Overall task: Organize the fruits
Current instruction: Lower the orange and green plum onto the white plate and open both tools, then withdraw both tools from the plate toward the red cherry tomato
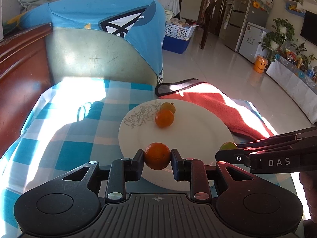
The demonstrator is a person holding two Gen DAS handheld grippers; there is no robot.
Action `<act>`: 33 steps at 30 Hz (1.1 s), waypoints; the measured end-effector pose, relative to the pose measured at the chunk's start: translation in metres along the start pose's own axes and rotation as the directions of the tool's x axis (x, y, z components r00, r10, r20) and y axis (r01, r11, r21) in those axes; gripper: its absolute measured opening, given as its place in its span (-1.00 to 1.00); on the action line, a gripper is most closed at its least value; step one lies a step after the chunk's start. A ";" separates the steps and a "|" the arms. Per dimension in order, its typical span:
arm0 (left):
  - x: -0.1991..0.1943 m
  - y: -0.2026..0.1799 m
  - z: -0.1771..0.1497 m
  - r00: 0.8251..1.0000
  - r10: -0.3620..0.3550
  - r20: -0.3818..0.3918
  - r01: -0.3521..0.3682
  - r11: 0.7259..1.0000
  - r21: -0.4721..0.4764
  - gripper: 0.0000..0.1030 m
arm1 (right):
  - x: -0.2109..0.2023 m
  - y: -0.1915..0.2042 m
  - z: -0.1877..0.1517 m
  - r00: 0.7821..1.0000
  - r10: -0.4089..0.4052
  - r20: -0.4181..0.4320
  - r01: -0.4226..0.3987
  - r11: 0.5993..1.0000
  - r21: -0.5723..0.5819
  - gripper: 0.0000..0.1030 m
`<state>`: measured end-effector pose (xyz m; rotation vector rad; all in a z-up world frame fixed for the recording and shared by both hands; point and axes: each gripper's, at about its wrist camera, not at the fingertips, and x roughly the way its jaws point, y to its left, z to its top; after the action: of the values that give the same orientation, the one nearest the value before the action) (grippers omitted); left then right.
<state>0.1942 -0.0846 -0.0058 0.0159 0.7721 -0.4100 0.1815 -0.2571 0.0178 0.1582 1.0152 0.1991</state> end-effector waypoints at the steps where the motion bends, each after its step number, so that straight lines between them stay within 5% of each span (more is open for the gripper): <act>1: 0.002 0.000 0.000 1.000 0.000 -0.002 0.000 1.000 -0.002 -0.50 | 0.002 -0.001 0.000 1.000 -0.005 -0.004 0.005 1.000 0.003 -0.37; 16: 0.026 -0.005 0.003 1.000 0.002 -0.016 -0.002 1.000 -0.006 -0.45 | 0.025 -0.002 0.005 1.000 -0.016 -0.020 0.016 1.000 0.018 -0.33; 33: -0.014 0.002 0.011 0.999 0.022 0.028 -0.022 0.999 -0.027 -0.16 | 0.008 0.003 0.013 0.999 -0.005 0.038 0.005 1.000 0.007 -0.23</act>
<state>0.1937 -0.0796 0.0115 -0.0065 0.7484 -0.3783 0.1967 -0.2528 0.0189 0.1650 0.9785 0.1872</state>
